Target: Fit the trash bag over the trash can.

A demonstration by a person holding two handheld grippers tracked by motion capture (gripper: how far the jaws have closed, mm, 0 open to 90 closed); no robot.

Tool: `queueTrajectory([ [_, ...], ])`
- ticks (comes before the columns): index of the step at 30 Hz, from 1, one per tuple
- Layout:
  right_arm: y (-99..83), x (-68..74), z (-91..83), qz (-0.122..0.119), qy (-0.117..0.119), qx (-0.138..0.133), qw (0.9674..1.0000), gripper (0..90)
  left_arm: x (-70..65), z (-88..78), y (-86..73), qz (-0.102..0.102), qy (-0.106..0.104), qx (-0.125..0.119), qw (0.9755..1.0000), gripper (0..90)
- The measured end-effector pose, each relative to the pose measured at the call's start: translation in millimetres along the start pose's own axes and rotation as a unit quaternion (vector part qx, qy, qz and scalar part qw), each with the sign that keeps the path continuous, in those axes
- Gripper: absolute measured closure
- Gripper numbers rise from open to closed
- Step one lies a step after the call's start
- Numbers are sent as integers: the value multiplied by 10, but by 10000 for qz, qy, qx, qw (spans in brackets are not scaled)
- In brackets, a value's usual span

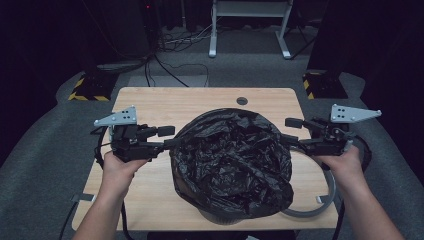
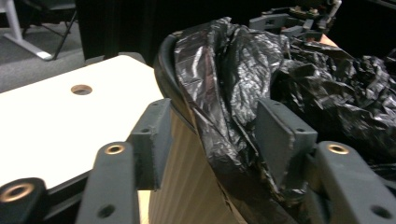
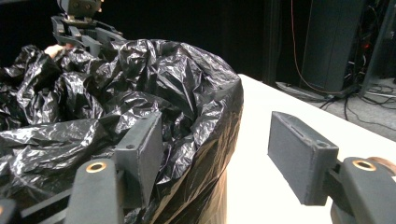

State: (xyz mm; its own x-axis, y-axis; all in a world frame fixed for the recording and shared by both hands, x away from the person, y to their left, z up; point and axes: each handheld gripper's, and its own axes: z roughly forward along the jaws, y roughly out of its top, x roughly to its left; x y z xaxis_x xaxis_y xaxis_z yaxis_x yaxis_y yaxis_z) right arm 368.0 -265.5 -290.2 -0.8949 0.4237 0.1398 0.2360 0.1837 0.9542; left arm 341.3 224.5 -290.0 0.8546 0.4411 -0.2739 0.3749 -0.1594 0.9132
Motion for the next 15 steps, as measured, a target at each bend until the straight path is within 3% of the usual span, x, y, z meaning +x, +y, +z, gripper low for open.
queueTrajectory([
  [4, -7, 4, -15, 9, -15, -37, 10000, 365, 12, -12, -5, -57, -11, -23, 10000, 471],
  [8, -7, -16, -38, 46, -79, -44, 9999, 378, 36, -50, -10, -12, 194, 38, 9998, 505],
  [10, -8, -28, -27, 102, -36, -45, 9999, 378, 60, -38, -25, -88, 99, 66, 9999, 517],
  [15, -18, -78, 84, 367, 237, -46, 9990, 438, 83, -6, -44, -53, -46, 119, 9999, 714],
])
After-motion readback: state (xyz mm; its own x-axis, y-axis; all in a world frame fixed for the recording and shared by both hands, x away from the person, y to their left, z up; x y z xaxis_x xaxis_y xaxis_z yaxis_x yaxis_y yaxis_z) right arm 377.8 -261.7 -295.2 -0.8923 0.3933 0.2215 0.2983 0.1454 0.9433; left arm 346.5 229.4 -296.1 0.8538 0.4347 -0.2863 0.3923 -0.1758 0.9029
